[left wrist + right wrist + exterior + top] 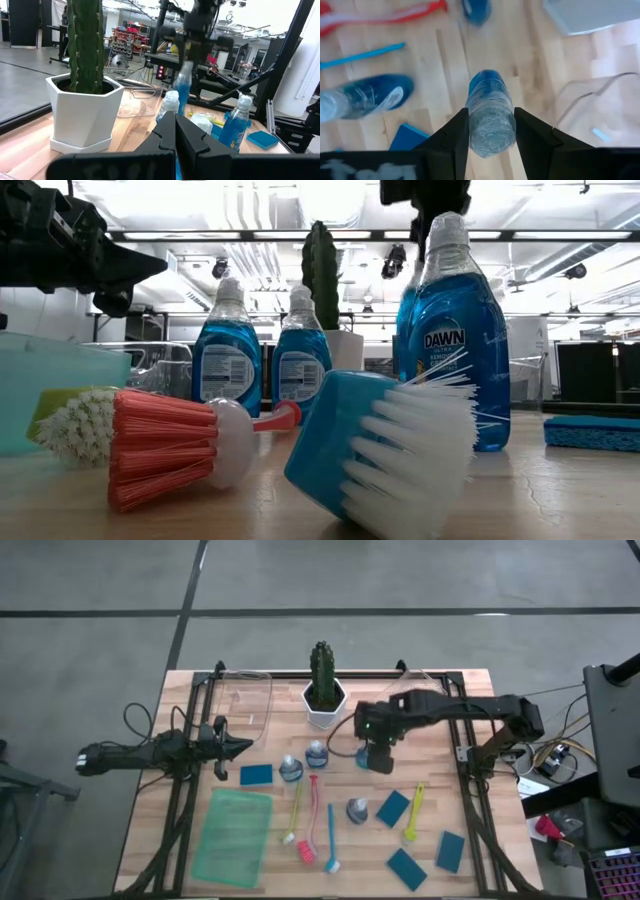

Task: Pick & Place Kitchen Sink Supplies
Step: Put the dishwashing liquid bottle into the right transparent bin

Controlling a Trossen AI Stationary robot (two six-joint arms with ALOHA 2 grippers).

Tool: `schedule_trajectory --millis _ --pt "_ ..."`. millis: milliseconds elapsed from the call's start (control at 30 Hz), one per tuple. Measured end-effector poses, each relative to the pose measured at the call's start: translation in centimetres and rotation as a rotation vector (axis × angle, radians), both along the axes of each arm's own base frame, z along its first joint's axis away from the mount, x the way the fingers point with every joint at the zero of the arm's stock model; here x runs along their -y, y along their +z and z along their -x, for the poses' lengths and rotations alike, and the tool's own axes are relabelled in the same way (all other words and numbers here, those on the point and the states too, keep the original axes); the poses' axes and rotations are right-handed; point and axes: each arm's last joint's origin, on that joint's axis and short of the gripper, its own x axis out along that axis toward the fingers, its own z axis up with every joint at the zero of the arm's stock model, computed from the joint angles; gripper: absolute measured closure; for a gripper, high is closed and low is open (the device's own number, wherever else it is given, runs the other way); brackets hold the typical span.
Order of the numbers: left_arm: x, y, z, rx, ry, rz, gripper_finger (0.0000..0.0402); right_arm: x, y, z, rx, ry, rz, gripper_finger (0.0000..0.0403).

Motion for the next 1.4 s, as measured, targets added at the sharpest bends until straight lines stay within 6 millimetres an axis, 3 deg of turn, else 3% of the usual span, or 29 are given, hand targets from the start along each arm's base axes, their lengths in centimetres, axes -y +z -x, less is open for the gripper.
schedule_trajectory --millis 233,433,633,1033,1400 --pt "0.0 0.0 0.0 -0.002 0.000 0.000 0.0401 3.0 4.7 1.1 0.072 -0.097 0.013 0.0271" --pt "0.0 0.0 0.0 -0.005 0.000 0.000 0.0401 6.1 8.4 3.5 0.068 -0.219 0.170 0.0271" --pt "0.0 0.0 0.0 -0.004 0.001 0.000 0.0401 10.1 9.9 6.3 0.041 -0.389 0.208 0.0271" --pt "0.0 0.0 0.0 -0.003 0.001 0.000 0.0401 17.4 8.7 11.1 -0.007 -0.602 0.130 0.0271" --pt "0.0 0.0 0.0 -0.001 0.001 0.000 0.0401 22.2 2.4 13.8 -0.084 -0.694 0.051 0.0271"
